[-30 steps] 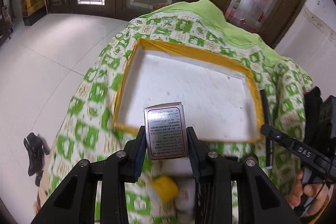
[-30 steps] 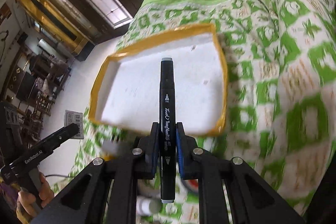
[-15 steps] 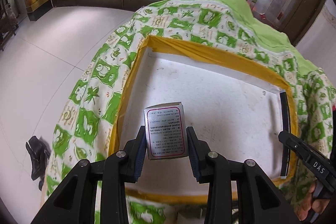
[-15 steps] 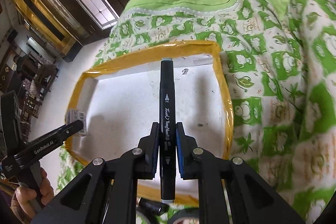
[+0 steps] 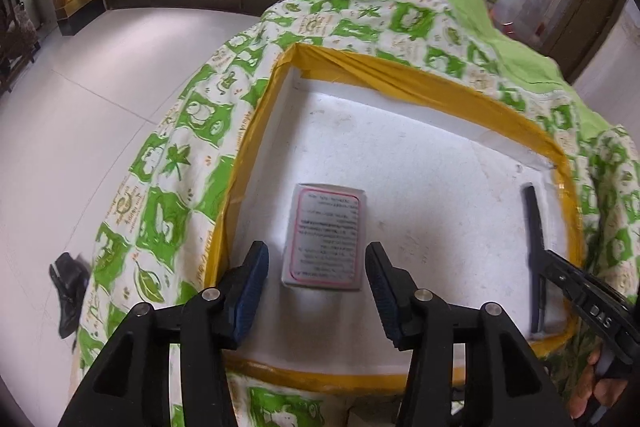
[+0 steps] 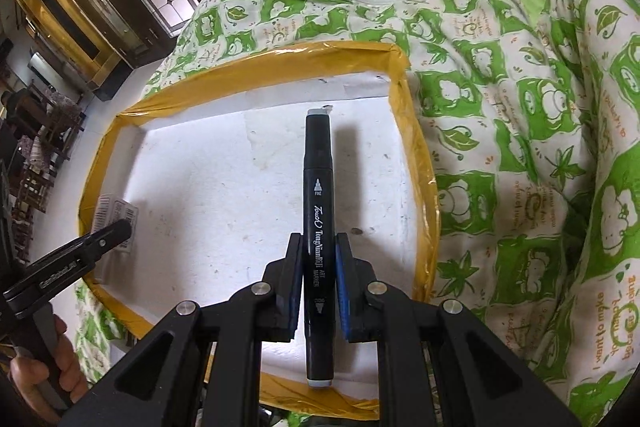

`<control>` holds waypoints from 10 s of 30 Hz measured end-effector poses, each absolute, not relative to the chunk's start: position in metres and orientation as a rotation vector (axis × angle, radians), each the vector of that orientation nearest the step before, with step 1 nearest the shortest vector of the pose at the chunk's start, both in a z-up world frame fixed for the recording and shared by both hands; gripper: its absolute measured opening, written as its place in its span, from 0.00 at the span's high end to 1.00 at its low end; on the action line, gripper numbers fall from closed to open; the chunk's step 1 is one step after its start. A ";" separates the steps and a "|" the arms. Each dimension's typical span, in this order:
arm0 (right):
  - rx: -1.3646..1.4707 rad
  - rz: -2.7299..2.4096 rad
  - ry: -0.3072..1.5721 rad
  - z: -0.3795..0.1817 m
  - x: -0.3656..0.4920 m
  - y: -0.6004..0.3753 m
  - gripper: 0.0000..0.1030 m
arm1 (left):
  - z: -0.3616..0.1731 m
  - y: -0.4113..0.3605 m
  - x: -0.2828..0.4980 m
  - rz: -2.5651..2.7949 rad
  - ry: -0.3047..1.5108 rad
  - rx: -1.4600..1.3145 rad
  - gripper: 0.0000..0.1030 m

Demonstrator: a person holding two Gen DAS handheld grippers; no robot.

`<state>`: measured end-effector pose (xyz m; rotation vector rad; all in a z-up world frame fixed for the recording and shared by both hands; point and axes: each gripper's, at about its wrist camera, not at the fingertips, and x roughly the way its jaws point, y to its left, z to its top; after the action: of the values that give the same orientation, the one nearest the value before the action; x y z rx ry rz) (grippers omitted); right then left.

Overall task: Organize rigid objects
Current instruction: 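Place the box in the tray with the left gripper while the right gripper places the marker there, then grasp the yellow tape roll with the left gripper, then grasp the black electrical tape roll with the right gripper while the left gripper holds the yellow tape, then lift both tape rolls and carry them toward the tray, then lower both tape rolls into the tray and open both grippers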

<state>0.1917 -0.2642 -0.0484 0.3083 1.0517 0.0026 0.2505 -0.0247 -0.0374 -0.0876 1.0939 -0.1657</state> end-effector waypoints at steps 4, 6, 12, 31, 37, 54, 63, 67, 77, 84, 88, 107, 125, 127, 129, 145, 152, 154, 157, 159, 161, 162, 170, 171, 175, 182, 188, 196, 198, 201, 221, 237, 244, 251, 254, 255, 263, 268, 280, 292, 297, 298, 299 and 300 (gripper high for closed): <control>0.322 0.006 1.015 -0.043 0.183 -0.265 0.74 | -0.030 -0.025 0.235 -0.193 1.076 -0.079 0.41; 0.347 0.016 0.979 -0.036 0.173 -0.267 0.71 | -0.023 -0.025 0.222 -0.175 1.062 -0.047 0.41; 0.330 0.038 0.892 -0.011 0.135 -0.260 0.54 | -0.011 -0.024 0.165 -0.165 0.995 0.036 0.32; 0.299 0.059 0.866 -0.012 -0.001 -0.221 0.24 | 0.000 0.000 0.043 -0.199 0.877 -0.059 0.09; 0.293 0.065 0.878 -0.017 -0.017 -0.215 0.16 | -0.006 0.003 0.046 -0.190 0.910 -0.087 0.08; 0.303 0.061 0.901 -0.022 -0.010 -0.217 0.16 | -0.038 0.003 0.087 -0.168 1.076 -0.137 0.08; 0.293 0.063 0.907 -0.025 -0.008 -0.214 0.16 | -0.048 -0.002 0.106 -0.199 1.096 -0.171 0.15; 0.292 0.055 0.907 -0.025 -0.008 -0.214 0.16 | -0.058 -0.002 0.116 -0.187 1.133 -0.183 0.17; 0.460 0.041 0.882 -0.022 -0.006 -0.247 0.16 | -0.055 -0.008 0.107 -0.220 1.115 -0.153 0.59; 0.555 0.054 0.894 -0.026 0.001 -0.265 0.20 | -0.054 0.011 0.105 -0.175 1.120 -0.224 0.63; 0.479 0.005 0.943 -0.033 0.014 -0.258 0.20 | -0.060 0.013 0.108 -0.165 1.148 -0.235 0.63; 0.239 -0.057 1.040 -0.057 0.045 -0.233 0.44 | -0.059 0.003 0.107 -0.200 1.140 -0.201 0.64; 0.264 -0.002 1.080 -0.064 0.036 -0.222 0.45 | -0.067 0.003 0.113 -0.183 1.180 -0.214 0.64; 0.259 -0.007 1.079 -0.064 0.036 -0.222 0.44 | -0.067 0.002 0.113 -0.184 1.180 -0.214 0.63; 0.255 -0.009 1.077 -0.067 0.038 -0.221 0.44 | -0.067 0.004 0.113 -0.185 1.179 -0.216 0.63; 0.312 0.033 1.013 -0.053 0.028 -0.226 0.45 | -0.053 0.010 0.106 -0.244 1.112 -0.267 0.67; 0.343 0.057 0.976 -0.045 0.022 -0.225 0.46 | -0.043 0.009 0.100 -0.267 1.072 -0.271 0.67; 0.357 0.064 0.972 -0.043 0.021 -0.226 0.46 | -0.041 0.010 0.099 -0.269 1.068 -0.274 0.67; 0.371 0.074 0.963 -0.041 0.020 -0.228 0.46 | -0.040 0.010 0.098 -0.272 1.065 -0.281 0.67; 0.372 0.080 0.953 -0.038 0.019 -0.228 0.46 | -0.037 0.010 0.097 -0.275 1.056 -0.285 0.68; 0.374 0.091 0.940 -0.034 0.017 -0.228 0.46 | -0.035 0.012 0.095 -0.284 1.046 -0.293 0.68; 0.375 0.096 0.939 -0.034 0.017 -0.227 0.47 | -0.034 0.012 0.095 -0.286 1.043 -0.297 0.68; 0.389 0.117 0.919 -0.028 0.016 -0.227 0.47 | -0.030 0.014 0.095 -0.293 1.031 -0.322 0.68; 0.391 0.121 0.916 -0.027 0.016 -0.227 0.47 | -0.029 0.013 0.094 -0.291 1.026 -0.315 0.68; 0.394 0.139 0.899 -0.021 0.015 -0.227 0.69 | -0.022 0.006 0.091 -0.282 1.006 -0.254 0.68; 0.393 0.162 0.912 -0.018 0.020 -0.227 0.81 | -0.025 0.005 0.093 -0.285 1.019 -0.257 0.68; 0.468 0.174 0.965 -0.035 0.028 -0.229 0.41 | -0.029 0.006 0.094 -0.287 1.033 -0.275 0.68; 0.317 0.217 1.066 -0.052 0.037 -0.191 0.70 | -0.033 0.005 0.095 -0.287 1.043 -0.273 0.68; 0.230 0.207 1.053 -0.050 0.036 -0.181 0.95 | -0.032 0.005 0.095 -0.288 1.042 -0.274 0.68; 0.167 0.207 1.001 -0.040 0.032 -0.172 0.99 | -0.033 0.005 0.094 -0.289 1.042 -0.271 0.68; 0.239 0.182 0.990 -0.035 0.031 -0.192 0.73 | -0.033 0.004 0.094 -0.297 1.046 -0.278 0.68; 0.299 0.176 0.967 -0.025 0.037 -0.213 0.73 | -0.033 0.006 0.094 -0.311 1.040 -0.300 0.68; 0.246 0.179 1.018 -0.034 0.063 -0.200 0.73 | -0.034 0.005 0.095 -0.318 1.043 -0.311 0.68; 0.212 0.123 1.102 -0.061 0.094 -0.186 0.83 | -0.048 0.001 0.102 -0.296 1.111 -0.288 0.68; 0.201 0.122 1.073 -0.055 0.089 -0.184 0.84 | -0.049 -0.001 0.104 -0.290 1.107 -0.280 0.68; 0.212 0.126 1.063 -0.053 0.086 -0.186 0.84 | -0.049 -0.003 0.103 -0.289 1.107 -0.274 0.68; 0.329 0.155 0.985 -0.025 0.078 -0.204 0.84 | -0.033 0.012 0.099 -0.325 1.045 -0.363 0.68; 0.355 0.156 0.966 -0.015 0.085 -0.215 0.84 | -0.013 0.015 0.106 -0.364 1.006 -0.406 0.68; 0.389 0.111 0.928 -0.004 0.137 -0.237 0.84 | 0.021 -0.037 0.189 -0.391 0.961 -0.267 0.68; 0.404 0.063 1.014 -0.044 0.181 -0.246 0.84 | -0.026 -0.062 0.232 -0.338 1.038 -0.133 0.68; 0.379 0.057 1.058 -0.057 0.184 -0.241 0.84 | -0.023 -0.059 0.230 -0.291 1.015 -0.028 0.68; 0.368 0.051 1.055 -0.057 0.183 -0.240 0.84 | -0.024 -0.055 0.229 -0.278 1.010 -0.017 0.68; 0.341 0.032 1.052 -0.055 0.183 -0.238 0.84 | -0.024 -0.051 0.230 -0.270 1.010 -0.016 0.68; 0.320 0.013 1.049 -0.055 0.183 -0.238 0.84 | -0.025 -0.047 0.229 -0.267 1.013 -0.021 0.67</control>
<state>0.1831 -0.2382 -0.0546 0.3197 1.0488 0.0127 0.2294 -0.0471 -0.0249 -0.0211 1.0127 -0.2666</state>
